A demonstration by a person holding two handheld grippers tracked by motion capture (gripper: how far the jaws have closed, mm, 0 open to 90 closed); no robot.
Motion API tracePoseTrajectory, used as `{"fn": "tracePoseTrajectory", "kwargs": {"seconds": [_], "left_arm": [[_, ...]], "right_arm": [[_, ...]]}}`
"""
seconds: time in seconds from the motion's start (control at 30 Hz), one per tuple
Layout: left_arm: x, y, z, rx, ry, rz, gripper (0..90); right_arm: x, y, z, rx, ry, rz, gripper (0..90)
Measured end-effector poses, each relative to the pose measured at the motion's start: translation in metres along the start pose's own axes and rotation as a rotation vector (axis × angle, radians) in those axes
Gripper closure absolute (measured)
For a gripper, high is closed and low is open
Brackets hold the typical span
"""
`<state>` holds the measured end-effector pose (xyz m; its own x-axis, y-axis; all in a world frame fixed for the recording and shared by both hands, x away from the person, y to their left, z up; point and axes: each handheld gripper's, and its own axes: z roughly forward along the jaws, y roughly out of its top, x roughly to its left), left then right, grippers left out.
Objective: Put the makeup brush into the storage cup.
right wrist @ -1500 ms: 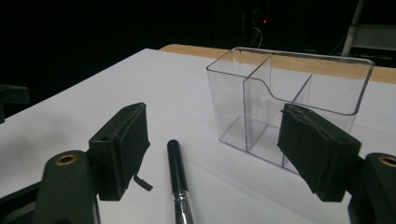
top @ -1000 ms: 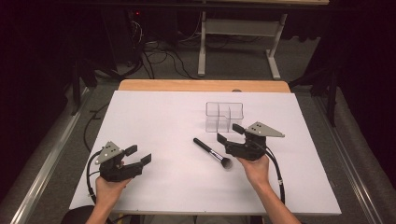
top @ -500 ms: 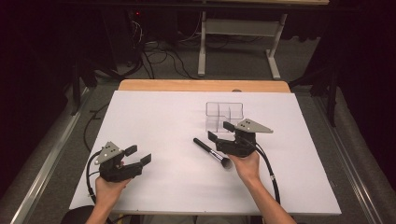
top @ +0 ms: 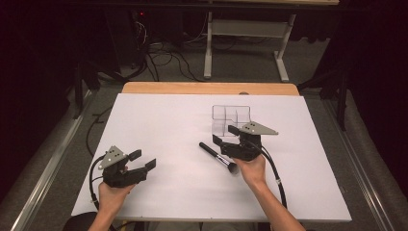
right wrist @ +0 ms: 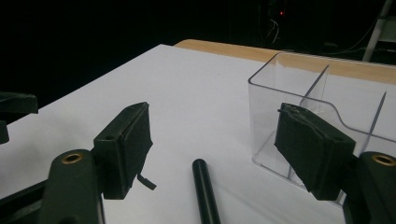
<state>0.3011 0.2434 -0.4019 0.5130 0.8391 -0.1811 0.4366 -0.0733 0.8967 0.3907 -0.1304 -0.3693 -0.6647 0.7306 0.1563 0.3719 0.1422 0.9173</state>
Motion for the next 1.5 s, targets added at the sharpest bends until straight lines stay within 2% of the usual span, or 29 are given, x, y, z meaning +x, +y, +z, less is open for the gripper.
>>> {"fn": "tracePoseTrajectory", "kwargs": {"seconds": [0.27, 0.5, 0.83, 1.0, 1.03, 1.17, 1.3, 1.4, 1.5], "left_arm": [[0.001, 0.0, -0.001, -0.006, 0.013, -0.015, 29.3], [0.001, 0.0, -0.001, -0.006, 0.014, -0.012, 29.3], [0.001, 0.0, -0.001, -0.007, 0.011, -0.014, 29.2], [0.001, 0.0, -0.001, -0.007, 0.008, -0.018, 29.2], [0.001, 0.0, -0.001, -0.007, 0.008, -0.018, 29.2], [0.002, 0.0, -0.002, -0.008, 0.01, -0.021, 29.2], [0.002, 0.0, -0.002, -0.006, 0.01, -0.019, 29.2], [0.001, 0.0, -0.002, -0.007, 0.009, -0.019, 29.2], [0.002, 0.0, -0.002, -0.008, 0.012, -0.023, 29.2]], "right_arm": [[0.0, 0.002, -0.001, 0.068, -0.005, -0.033, 28.9], [-0.002, 0.003, -0.001, 0.099, 0.004, -0.028, 27.6], [-0.005, 0.013, -0.003, 0.193, 0.022, -0.032, 32.1], [-0.007, 0.02, -0.005, 0.231, 0.012, -0.053, 33.3], [-0.007, 0.022, -0.005, 0.236, 0.011, -0.073, 33.3], [-0.007, 0.025, -0.006, 0.275, 0.003, -0.097, 33.9], [-0.006, 0.028, -0.004, 0.34, -0.015, -0.109, 34.2], [-0.006, 0.03, -0.002, 0.362, -0.006, -0.13, 34.8], [-0.004, 0.032, -0.001, 0.395, -0.005, -0.128, 35.6]]}}
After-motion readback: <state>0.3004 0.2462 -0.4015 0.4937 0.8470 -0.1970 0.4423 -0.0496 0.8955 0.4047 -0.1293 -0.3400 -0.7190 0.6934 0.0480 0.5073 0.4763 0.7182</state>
